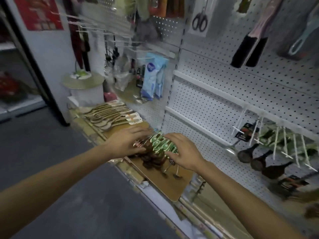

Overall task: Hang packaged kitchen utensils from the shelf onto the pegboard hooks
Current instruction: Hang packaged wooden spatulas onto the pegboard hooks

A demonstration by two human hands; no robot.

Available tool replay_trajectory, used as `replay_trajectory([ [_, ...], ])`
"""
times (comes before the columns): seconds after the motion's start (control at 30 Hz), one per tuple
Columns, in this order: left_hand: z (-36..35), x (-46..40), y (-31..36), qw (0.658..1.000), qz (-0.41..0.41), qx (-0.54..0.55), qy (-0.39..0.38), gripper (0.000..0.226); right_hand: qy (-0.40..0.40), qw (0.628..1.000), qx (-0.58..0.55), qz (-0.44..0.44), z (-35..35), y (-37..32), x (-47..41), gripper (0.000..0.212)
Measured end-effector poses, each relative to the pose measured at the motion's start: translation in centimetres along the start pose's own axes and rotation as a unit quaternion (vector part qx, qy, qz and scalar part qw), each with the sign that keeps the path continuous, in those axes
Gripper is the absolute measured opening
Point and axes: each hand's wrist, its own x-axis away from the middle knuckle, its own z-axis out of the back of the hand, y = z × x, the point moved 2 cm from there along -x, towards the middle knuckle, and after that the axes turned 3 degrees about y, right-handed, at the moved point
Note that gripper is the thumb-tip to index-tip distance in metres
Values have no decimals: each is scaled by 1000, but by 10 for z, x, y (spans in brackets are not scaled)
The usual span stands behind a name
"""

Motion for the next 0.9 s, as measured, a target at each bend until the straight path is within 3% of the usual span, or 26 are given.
replay_trajectory([
  [0.3,26,36,-92,994,111,-11,7,62,-24,997,-26,62,-39,-30,-109,65],
  [0.9,12,3,-323,973,228,-26,-32,60,-83,985,-101,109,-166,-6,-359,65],
])
